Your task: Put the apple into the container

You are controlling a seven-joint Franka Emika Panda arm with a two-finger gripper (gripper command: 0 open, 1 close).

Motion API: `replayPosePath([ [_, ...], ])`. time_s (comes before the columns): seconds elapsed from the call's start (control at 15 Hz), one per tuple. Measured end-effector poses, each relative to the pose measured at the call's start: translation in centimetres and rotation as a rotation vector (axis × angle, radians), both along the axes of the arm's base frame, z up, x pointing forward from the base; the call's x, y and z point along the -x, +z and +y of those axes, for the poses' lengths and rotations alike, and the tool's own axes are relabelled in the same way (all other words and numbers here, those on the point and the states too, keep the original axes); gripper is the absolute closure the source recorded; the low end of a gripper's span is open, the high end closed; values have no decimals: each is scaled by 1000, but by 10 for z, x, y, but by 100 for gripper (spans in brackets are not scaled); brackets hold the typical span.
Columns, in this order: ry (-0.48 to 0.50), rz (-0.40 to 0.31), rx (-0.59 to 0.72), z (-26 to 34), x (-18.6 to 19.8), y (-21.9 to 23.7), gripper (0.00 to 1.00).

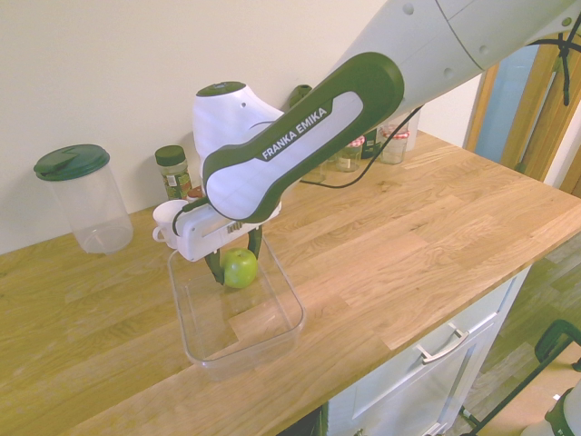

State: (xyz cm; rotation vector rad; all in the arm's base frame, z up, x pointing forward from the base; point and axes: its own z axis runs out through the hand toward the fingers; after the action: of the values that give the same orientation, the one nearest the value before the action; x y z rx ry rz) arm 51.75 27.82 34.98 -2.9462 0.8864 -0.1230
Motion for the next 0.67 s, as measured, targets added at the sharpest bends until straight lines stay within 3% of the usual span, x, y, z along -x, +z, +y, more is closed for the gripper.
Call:
replayPosePath([
  [0.4, 24, 1, 4, 12, 9, 7, 0],
  [0.67, 7, -48, 0, 5, 22, 71, 0],
])
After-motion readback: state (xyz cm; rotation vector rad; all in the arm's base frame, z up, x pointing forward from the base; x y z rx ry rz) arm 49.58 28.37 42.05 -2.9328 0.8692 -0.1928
